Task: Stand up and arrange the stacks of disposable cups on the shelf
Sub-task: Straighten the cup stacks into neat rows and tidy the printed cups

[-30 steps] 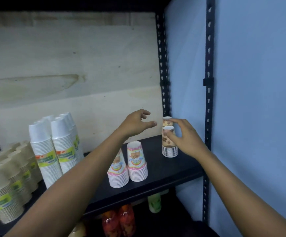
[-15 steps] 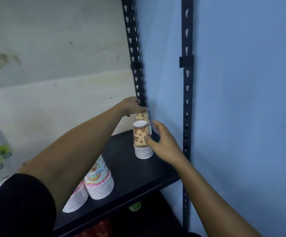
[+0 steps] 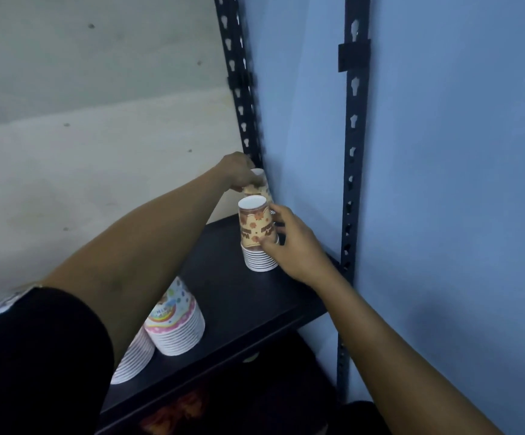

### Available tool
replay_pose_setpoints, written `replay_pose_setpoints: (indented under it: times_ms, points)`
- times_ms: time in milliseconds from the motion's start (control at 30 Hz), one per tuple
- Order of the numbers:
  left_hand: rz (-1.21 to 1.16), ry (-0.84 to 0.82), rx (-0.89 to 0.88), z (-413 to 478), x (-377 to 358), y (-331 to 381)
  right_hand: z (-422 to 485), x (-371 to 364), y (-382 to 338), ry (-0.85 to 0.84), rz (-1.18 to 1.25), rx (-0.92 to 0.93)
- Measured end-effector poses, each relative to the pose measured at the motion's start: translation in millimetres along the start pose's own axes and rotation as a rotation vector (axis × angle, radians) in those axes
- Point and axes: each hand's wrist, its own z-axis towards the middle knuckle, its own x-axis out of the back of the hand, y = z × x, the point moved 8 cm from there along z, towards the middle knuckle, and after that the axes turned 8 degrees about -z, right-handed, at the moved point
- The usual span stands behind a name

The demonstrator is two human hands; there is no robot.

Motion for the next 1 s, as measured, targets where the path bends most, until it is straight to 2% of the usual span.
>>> replay_pose_setpoints:
  times_ms: [200, 500, 667, 833, 1000]
  points:
    - [-0.047, 0.061, -0.005, -26, 26, -5, -1, -1, -9, 0.021, 0.001, 0.003]
    - [-0.115, 0.275, -0.008, -130, 134, -43, 0, -6, -65, -0.026, 0.053, 0.037]
    - [-0.301, 0.323, 0.077, -188, 177, -92, 13, -25, -100, -0.165, 0.17, 0.09]
    - [-0.511, 0.371, 0.133, -225, 185, -137, 21, -54, -110, -0.323, 0.357, 0.006]
    - [-0.568, 0.341, 0.227, -243, 163, -172, 25, -84, -115, -0.449, 0.263, 0.024]
